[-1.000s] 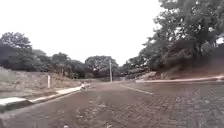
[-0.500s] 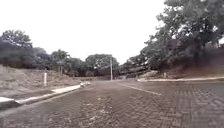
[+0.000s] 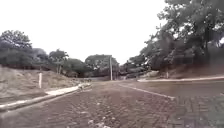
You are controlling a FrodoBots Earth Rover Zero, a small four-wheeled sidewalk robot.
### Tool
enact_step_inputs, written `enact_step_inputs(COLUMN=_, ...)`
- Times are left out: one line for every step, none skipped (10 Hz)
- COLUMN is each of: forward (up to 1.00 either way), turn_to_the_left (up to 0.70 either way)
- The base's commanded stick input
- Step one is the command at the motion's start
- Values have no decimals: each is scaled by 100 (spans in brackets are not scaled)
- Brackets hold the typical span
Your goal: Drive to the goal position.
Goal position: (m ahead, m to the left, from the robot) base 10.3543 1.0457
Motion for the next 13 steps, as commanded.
enact_step_inputs(forward=100, turn_to_the_left=0)
enact_step_inputs(forward=100, turn_to_the_left=0)
enact_step_inputs(forward=100, turn_to_the_left=0)
enact_step_inputs(forward=100, turn_to_the_left=0)
enact_step_inputs(forward=100, turn_to_the_left=0)
enact_step_inputs(forward=100, turn_to_the_left=0)
enact_step_inputs(forward=100, turn_to_the_left=0)
enact_step_inputs(forward=100, turn_to_the_left=0)
enact_step_inputs(forward=100, turn_to_the_left=0)
enact_step_inputs(forward=100, turn_to_the_left=0)
enact_step_inputs(forward=100, turn_to_the_left=0)
enact_step_inputs(forward=100, turn_to_the_left=0)
enact_step_inputs(forward=100, turn_to_the_left=0)
